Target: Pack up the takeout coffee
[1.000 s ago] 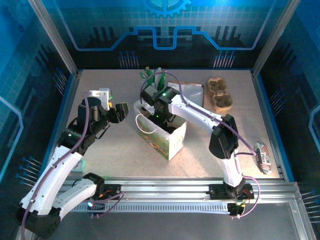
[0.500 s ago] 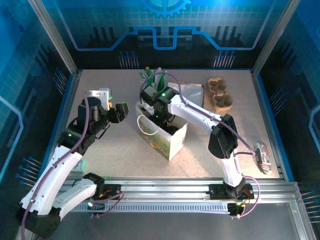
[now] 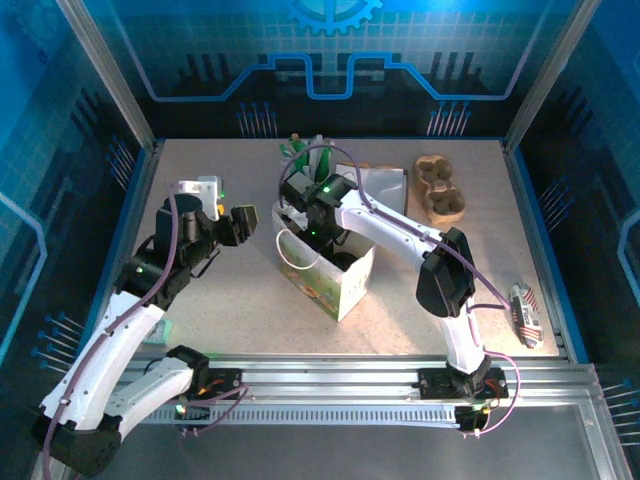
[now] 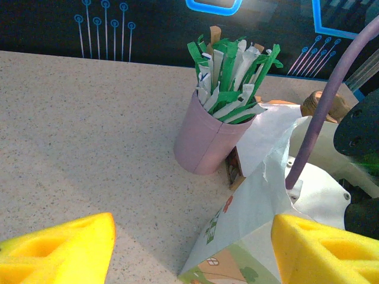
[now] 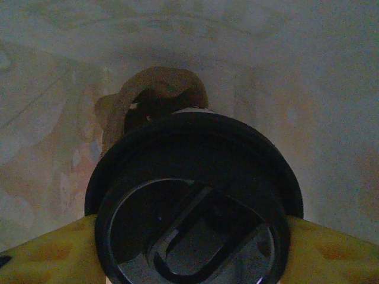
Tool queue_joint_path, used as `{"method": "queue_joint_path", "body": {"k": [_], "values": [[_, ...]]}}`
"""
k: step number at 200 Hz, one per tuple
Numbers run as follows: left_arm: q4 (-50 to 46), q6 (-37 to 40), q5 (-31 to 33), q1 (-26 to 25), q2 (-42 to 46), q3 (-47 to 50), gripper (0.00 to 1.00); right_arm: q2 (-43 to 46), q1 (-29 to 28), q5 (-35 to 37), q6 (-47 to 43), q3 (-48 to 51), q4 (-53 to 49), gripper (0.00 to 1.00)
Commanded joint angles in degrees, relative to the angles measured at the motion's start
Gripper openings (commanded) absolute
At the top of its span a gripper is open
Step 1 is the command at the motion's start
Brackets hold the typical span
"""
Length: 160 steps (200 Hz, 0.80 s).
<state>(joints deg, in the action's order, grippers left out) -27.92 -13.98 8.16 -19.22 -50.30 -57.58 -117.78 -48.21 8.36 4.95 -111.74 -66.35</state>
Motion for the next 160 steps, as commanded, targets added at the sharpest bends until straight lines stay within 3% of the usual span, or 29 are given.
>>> {"method": "queue_joint_path", "body": {"k": [1,160], "values": [[1.30,0.53,0.10,0.50,-0.15,0.89,0.71,-2.56,-0.49,1.48,0.56,0.76,-2.47,0.56],[1.36,0.63,0.09,0.50,0.09,0.89,0.71,-3.77,-0.73,2.25,0.49,0.21,-2.65,0.59]]}}
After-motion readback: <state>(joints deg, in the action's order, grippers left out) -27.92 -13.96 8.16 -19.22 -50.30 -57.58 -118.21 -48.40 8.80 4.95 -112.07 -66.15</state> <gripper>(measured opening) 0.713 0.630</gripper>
